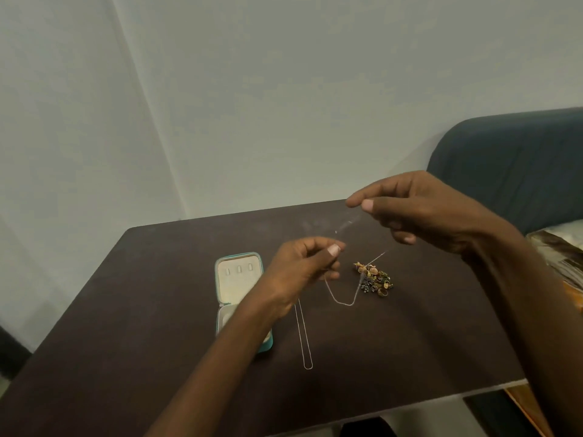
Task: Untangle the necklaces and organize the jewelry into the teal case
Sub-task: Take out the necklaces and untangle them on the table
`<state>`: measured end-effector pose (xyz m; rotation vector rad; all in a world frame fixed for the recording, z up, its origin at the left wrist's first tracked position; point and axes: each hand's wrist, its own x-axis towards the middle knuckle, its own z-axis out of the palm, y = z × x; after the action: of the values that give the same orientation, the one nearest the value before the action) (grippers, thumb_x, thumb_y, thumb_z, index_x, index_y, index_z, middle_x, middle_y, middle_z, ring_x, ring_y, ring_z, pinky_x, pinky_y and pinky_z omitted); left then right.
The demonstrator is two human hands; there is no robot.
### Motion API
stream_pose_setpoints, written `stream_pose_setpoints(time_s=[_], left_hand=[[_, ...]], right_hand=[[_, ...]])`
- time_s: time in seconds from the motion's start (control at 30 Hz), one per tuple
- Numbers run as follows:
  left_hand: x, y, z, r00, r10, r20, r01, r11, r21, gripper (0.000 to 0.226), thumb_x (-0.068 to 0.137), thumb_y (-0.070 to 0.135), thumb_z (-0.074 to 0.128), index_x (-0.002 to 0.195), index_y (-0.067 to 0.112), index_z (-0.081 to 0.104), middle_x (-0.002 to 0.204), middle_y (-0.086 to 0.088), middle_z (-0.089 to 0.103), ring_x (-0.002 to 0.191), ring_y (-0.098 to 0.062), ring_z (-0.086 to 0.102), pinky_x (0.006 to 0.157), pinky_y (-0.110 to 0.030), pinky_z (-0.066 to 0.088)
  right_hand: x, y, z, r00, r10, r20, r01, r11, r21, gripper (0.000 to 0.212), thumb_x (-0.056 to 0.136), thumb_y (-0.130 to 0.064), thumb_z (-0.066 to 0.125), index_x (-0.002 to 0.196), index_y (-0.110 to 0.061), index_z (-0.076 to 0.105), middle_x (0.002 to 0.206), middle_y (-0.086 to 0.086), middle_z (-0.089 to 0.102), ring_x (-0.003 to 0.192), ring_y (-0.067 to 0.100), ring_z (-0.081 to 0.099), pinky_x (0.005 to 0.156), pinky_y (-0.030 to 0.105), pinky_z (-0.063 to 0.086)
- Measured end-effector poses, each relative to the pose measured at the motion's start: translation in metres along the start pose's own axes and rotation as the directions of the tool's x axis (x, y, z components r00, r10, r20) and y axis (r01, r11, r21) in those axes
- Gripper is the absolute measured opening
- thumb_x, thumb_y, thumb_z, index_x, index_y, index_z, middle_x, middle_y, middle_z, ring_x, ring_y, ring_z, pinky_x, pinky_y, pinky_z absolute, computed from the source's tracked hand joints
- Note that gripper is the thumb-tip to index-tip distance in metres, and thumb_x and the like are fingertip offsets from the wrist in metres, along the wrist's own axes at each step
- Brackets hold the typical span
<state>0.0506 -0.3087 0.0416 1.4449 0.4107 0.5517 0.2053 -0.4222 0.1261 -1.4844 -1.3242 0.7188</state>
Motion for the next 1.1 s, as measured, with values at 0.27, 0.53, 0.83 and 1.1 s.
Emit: stream_pose_setpoints(time_s=[0.27,0.53,0.83,1.1], left_hand=[[-0.006,-0.011,-0.007,0.977,0.084,-0.194,-0.089,0.996,-0.019,0.012,0.093,0.011,0.053,0.099,0.007,0.063,0.085,-0.008,0.064,0.075,-0.013,0.063,0.068,-0.025,0.057],[-0.008,-0.027,-0.001,0.987,0.094,-0.127,-0.106,0.99,-0.09,0.024,0.091,0.0,0.052,0.108,0.012,0.064,0.082,-0.004,0.063,0.07,-0.009,0.061,0.07,-0.024,0.057],[-0.013,-0.039,0.003,0.983,0.132,-0.126,-0.139,0.989,-0.047,0.026,0.089,-0.002,0.055,0.11,0.011,0.063,0.069,0.003,0.067,0.062,-0.006,0.061,0.063,-0.019,0.054],[-0.022,-0.044,0.014,0.97,0.163,-0.182,-0.178,0.982,-0.07,0.033,0.088,0.0,0.057,0.118,0.014,0.057,0.07,-0.004,0.065,0.062,-0.01,0.061,0.063,-0.024,0.056]], right_hand=[[-0.002,-0.011,-0.032,0.999,-0.029,0.025,0.033,0.988,-0.153,0.021,0.076,-0.013,0.064,0.097,-0.011,0.068,0.068,0.01,0.051,0.055,0.011,0.051,0.05,0.018,0.048],[0.018,-0.009,-0.056,0.999,0.044,0.018,-0.046,0.983,0.18,0.023,0.079,0.002,0.052,0.094,-0.011,0.065,0.086,0.003,0.07,0.053,0.005,0.049,0.035,0.014,0.034],[0.027,-0.048,-0.061,0.996,-0.071,0.046,0.084,0.892,-0.444,0.016,0.085,-0.006,0.06,0.098,-0.012,0.068,0.078,-0.002,0.07,0.056,0.005,0.054,0.05,0.014,0.047],[0.053,-0.046,-0.04,0.961,-0.265,0.077,0.183,0.402,-0.897,0.015,0.091,-0.012,0.058,0.099,-0.018,0.07,0.094,-0.003,0.067,0.069,-0.001,0.054,0.068,0.015,0.038]])
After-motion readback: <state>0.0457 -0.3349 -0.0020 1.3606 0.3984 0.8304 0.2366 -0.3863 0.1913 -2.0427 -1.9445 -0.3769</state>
